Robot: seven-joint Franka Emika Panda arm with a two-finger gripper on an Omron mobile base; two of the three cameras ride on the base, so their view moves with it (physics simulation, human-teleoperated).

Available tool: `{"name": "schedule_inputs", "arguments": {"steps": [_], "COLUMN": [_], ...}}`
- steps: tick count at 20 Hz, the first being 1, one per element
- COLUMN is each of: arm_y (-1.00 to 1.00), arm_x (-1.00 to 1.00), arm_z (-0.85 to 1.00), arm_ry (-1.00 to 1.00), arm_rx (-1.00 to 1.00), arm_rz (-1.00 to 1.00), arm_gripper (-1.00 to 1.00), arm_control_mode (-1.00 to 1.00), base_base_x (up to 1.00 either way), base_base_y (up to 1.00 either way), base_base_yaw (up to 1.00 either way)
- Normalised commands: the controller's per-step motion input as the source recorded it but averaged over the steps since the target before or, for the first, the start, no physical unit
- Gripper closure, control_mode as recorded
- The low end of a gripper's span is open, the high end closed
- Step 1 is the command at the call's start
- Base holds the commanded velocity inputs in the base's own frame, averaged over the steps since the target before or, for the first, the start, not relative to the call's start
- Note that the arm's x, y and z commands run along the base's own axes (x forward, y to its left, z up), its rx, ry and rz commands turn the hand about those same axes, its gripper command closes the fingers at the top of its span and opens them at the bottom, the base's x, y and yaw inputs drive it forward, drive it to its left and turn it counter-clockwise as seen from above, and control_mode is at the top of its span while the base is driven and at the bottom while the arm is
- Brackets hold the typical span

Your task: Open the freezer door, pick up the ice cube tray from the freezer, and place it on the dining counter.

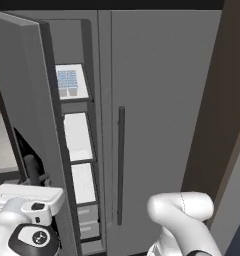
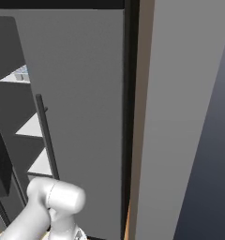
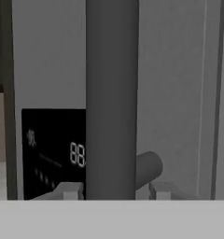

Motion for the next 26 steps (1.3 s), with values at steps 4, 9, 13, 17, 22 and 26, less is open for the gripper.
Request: {"name": "schedule_inputs", "arguments": {"steps": [4, 9, 13, 17, 22, 26], "arm_y": [-0.14, -0.52, -0.39, -0.15, 0.14, 0.40], "arm_x": [-0.64, -0.85, -0.92, -0.81, -0.29, 0.00], "arm_z": [0.03, 0.04, 0.06, 0.12, 0.06, 0.00], "arm_ry": [0.00, 0.00, 0.00, -0.01, -0.01, 0.00], "arm_rx": [0.00, 0.00, 0.00, 0.00, 0.00, 0.00], "arm_rz": [0.02, 0.07, 0.08, 0.11, 0.21, 0.30], "arm_gripper": [-1.00, -1.00, -1.00, -1.00, -1.00, -1.00], "arm_control_mode": [-1.00, -1.00, -1.00, -1.00, -1.00, -1.00], "base_base_x": [0.00, 0.00, 0.00, 0.00, 0.00, 0.00], "base_base_y": [0.00, 0.00, 0.00, 0.00, 0.00, 0.00], "base_base_yaw": [0.00, 0.00, 0.00, 0.00, 0.00, 0.00]}}
